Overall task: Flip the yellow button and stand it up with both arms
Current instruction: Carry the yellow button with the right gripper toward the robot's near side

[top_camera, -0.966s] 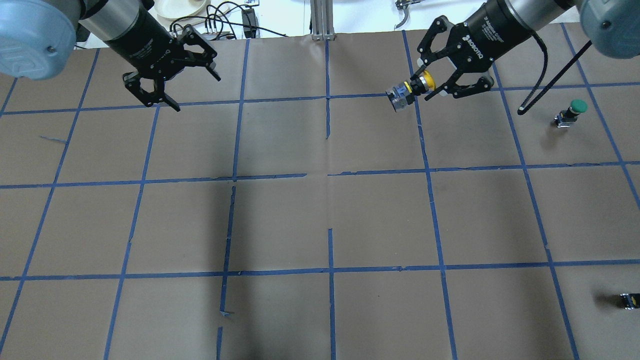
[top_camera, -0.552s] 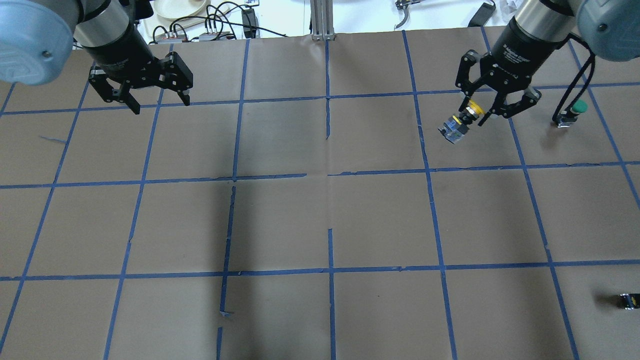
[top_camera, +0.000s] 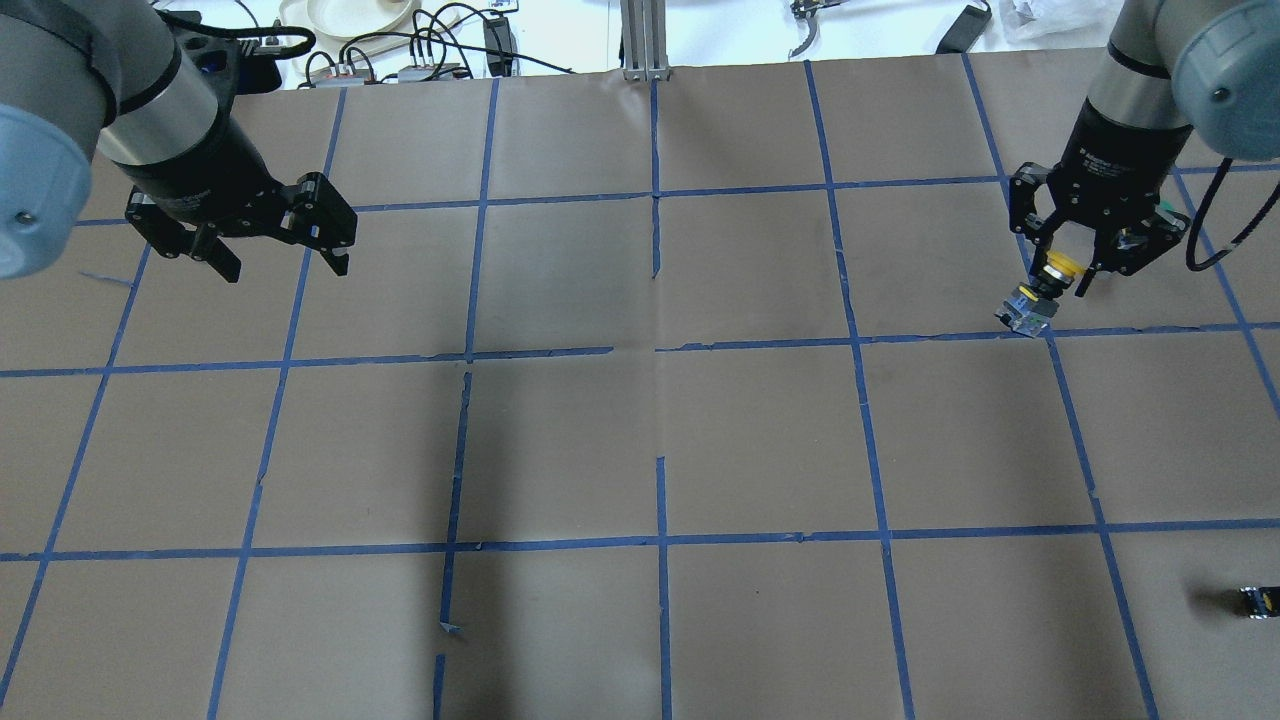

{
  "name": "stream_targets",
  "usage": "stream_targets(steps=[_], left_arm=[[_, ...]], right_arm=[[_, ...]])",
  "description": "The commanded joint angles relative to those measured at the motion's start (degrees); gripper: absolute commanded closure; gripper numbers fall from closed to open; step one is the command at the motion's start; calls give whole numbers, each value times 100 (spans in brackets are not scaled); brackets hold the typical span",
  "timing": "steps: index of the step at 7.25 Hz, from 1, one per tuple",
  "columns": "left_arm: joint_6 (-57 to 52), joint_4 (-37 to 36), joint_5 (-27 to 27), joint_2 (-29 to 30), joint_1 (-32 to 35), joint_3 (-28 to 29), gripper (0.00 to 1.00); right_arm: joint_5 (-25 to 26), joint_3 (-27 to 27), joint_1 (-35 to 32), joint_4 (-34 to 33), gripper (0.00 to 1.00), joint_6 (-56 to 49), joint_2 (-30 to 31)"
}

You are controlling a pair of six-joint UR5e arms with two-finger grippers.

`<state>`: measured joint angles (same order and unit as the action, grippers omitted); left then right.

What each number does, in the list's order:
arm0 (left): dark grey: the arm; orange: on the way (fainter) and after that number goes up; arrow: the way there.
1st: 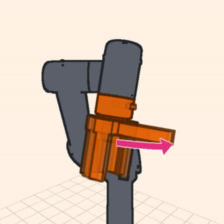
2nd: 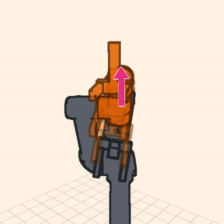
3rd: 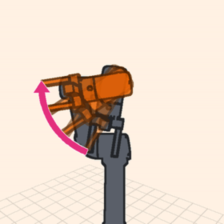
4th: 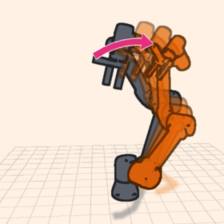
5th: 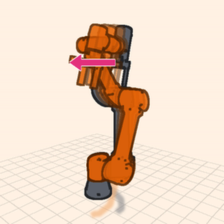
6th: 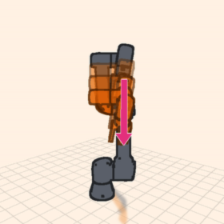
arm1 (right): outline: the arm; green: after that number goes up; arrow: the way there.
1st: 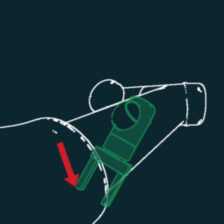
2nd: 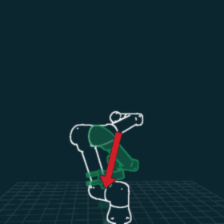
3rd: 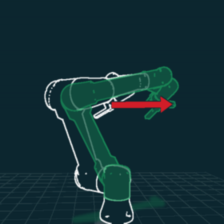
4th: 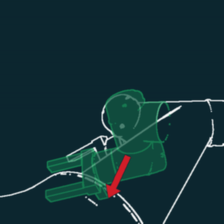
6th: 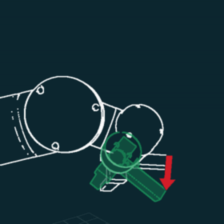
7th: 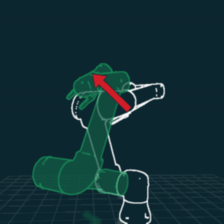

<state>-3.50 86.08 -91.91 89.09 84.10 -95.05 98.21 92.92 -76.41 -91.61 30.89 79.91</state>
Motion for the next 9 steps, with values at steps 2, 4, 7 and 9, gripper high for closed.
stream_targets(steps=[2,4,7,9], left_arm=[[-45,-21,7,73,10,4,0],[-37,-108,59,134,10,83,0],[-45,-108,51,196,28,75,0],[-28,-108,68,196,71,74,0]], right_arm=[[443,873,756,-1336,92,-143,-19],[1048,1970,1345,-3467,93,-171,7],[1060,2941,1970,-4768,95,-259,34],[1060,3022,2183,-5313,95,-233,-10]])
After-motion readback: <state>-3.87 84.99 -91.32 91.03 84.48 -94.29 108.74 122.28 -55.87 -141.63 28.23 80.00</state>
